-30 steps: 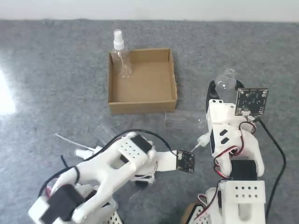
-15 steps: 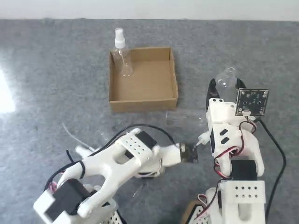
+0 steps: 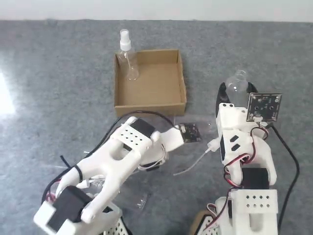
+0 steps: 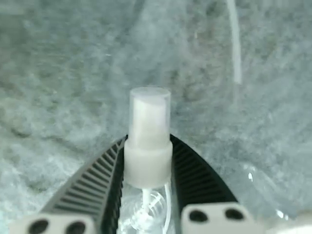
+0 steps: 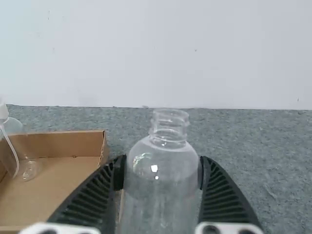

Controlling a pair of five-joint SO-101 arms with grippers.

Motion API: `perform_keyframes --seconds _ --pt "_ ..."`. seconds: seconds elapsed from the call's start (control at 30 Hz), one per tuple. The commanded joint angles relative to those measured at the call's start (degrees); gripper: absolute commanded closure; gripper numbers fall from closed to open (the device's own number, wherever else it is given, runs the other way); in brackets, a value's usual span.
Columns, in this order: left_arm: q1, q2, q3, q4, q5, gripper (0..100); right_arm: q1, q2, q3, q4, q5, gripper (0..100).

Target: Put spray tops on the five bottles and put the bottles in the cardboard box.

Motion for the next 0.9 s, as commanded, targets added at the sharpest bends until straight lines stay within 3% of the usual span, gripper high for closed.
perform_keyframes --seconds 0.0,0.33,0.67,0.87 --pt "-0.4 -0.1 -2.9 -2.6 5.2 93 0.1 -1.4 -0.4 -1.6 -0.4 90.9" --pt "-5.8 0.5 -2.4 -6.0 5.5 82 0.1 -1.3 -0.4 -1.6 -0.4 90.9" --pt "-5.7 1.4 -1.7 -8.6 5.2 80 -2.2 -1.3 0.0 -1.6 -0.2 90.9" --pt "-3.0 11.1 -5.3 -8.7 3.3 81 -2.2 -1.3 0.1 -1.7 -0.2 90.9"
